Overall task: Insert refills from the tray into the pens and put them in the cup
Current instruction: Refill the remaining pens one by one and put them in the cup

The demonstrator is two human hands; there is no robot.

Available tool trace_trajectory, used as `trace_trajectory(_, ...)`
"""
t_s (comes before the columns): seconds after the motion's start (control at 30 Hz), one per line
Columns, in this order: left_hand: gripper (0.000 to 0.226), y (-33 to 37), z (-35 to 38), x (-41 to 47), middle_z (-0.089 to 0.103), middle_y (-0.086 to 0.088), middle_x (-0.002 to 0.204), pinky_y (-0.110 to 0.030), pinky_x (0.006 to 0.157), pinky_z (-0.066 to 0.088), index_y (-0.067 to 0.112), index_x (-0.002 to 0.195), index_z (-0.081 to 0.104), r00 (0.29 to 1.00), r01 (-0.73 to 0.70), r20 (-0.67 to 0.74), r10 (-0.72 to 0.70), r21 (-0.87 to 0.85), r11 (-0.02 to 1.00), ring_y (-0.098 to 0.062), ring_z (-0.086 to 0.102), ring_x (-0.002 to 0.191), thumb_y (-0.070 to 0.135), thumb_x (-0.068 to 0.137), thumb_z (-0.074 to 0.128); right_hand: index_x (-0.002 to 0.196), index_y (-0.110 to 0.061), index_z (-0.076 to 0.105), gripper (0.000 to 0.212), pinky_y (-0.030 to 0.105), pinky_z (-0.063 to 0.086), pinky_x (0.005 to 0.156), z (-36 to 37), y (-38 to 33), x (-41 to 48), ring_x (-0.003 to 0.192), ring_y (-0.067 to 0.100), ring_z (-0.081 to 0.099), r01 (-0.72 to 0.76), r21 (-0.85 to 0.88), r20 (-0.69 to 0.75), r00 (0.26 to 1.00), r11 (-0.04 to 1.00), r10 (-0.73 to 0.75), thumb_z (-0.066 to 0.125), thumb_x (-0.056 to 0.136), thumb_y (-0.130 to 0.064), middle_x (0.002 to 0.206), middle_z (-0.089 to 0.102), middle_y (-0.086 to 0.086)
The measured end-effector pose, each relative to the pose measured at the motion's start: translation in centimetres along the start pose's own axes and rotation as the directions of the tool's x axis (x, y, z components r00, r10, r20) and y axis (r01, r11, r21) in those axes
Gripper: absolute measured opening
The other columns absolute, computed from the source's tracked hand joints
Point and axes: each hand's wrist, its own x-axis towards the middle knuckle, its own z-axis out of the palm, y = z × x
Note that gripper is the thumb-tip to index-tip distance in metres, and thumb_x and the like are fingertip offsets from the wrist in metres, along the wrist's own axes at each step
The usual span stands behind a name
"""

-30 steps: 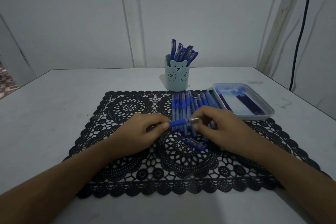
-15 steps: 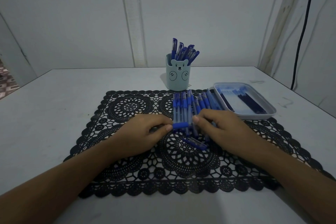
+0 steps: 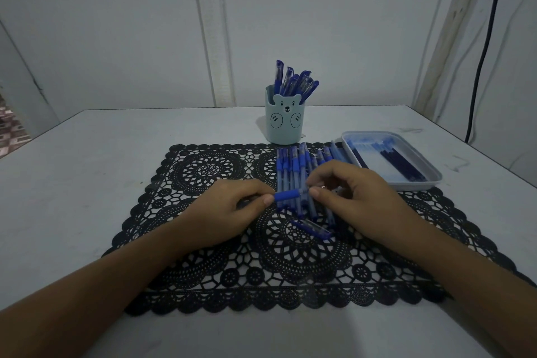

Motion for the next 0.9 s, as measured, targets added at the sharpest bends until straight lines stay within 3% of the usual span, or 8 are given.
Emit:
trace_trajectory(0.13, 0.012, 0.0, -0.2, 0.0, 0.056, 0.026, 0.063, -0.009, 0.048, 0.034, 0.022, 0.092, 0.062, 1.0, 0.023, -0.018, -0.024, -0.07, 0.997, 0.0, 0.047, 0.053, 0.019, 0.093, 0.05, 0.084, -0.031, 0.058, 0.024, 0.012, 0.046, 0.069, -0.4, 0.3, 0.2, 0.078, 0.003, 0.058, -0.04, 0.12, -0.058, 0.997, 0.992, 0.047, 0.063, 0.083, -0.008, 0.086, 0.063, -0.004)
trace_trajectory(0.3, 0.017, 0.0, -0.1, 0.1, 0.055, 0.026, 0.06, -0.009, 0.047, 0.033, 0.029, 0.085, 0.058, 0.996, 0.051, -0.068, -0.059, -0.102, 0.993, 0.0, 0.048, 0.051, 0.016, 0.092, 0.051, 0.079, -0.028, 0.061, 0.013, 0.008, 0.042, 0.059, -0.9, -0.2, 0.3, 0.063, -0.002, 0.053, -0.045, 0.107, -0.197, 0.978, 0.993, 0.066, 0.06, 0.086, -0.017, 0.07, 0.06, -0.009)
trace_trajectory(0.43, 0.014, 0.0, 0.0, 0.1, 0.055, 0.026, 0.062, -0.008, 0.045, 0.033, 0.027, 0.087, 0.058, 0.993, 0.075, -0.086, -0.083, -0.09, 0.993, 0.0, 0.048, 0.051, 0.018, 0.093, 0.049, 0.082, -0.032, 0.062, 0.01, 0.006, 0.042, 0.065, -0.6, -0.6, -0.1, 0.074, -0.001, 0.055, 0.048, -0.099, 0.015, 0.999, 0.994, -0.047, 0.061, 0.084, -0.023, 0.077, 0.06, -0.014)
trace_trajectory(0.53, 0.013, 0.0, 0.0, 0.1, 0.055, 0.017, 0.056, -0.009, 0.044, 0.033, 0.024, 0.089, 0.06, 0.99, 0.083, -0.11, -0.093, -0.089, 0.993, -0.001, 0.048, 0.05, 0.017, 0.093, 0.049, 0.095, -0.025, 0.069, 0.013, 0.007, 0.04, 0.074, 0.2, -0.6, -0.4, 0.08, -0.003, 0.054, 0.204, -0.266, 0.227, 0.963, 0.942, -0.145, 0.062, 0.085, -0.021, 0.086, 0.056, -0.019)
trace_trajectory(0.6, 0.013, 0.0, 0.0, 0.2, 0.051, 0.01, 0.054, -0.01, 0.045, 0.034, 0.024, 0.089, 0.06, 0.989, 0.086, -0.118, -0.095, -0.081, 0.993, -0.001, 0.048, 0.051, 0.017, 0.093, 0.049, 0.101, -0.022, 0.07, 0.019, 0.014, 0.044, 0.079, 0.7, -0.5, -0.7, 0.083, -0.002, 0.054, 0.266, -0.284, 0.312, 0.934, 0.921, -0.173, 0.061, 0.085, -0.019, 0.09, 0.058, -0.012)
trace_trajectory(0.7, 0.013, 0.0, 0.0, 0.2, 0.049, 0.01, 0.055, -0.01, 0.045, 0.034, 0.023, 0.09, 0.06, 0.989, 0.087, -0.116, -0.095, -0.07, 0.994, -0.001, 0.049, 0.052, 0.017, 0.093, 0.049, 0.103, -0.02, 0.069, 0.023, 0.022, 0.049, 0.078, 1.0, -0.5, -0.9, 0.083, 0.002, 0.055, 0.325, -0.294, 0.364, 0.908, 0.899, -0.209, 0.059, 0.083, -0.019, 0.092, 0.061, -0.006)
trace_trajectory(0.9, 0.012, -0.1, 0.1, 0.1, 0.049, 0.01, 0.054, -0.01, 0.045, 0.033, 0.021, 0.091, 0.061, 0.99, 0.075, -0.119, -0.081, -0.058, 0.996, -0.002, 0.048, 0.051, 0.016, 0.093, 0.05, 0.105, -0.025, 0.064, 0.022, 0.012, 0.042, 0.081, 0.7, -0.4, -0.7, 0.09, -0.002, 0.052, 0.285, -0.274, 0.322, 0.927, 0.918, -0.191, 0.064, 0.083, -0.024, 0.095, 0.06, -0.016)
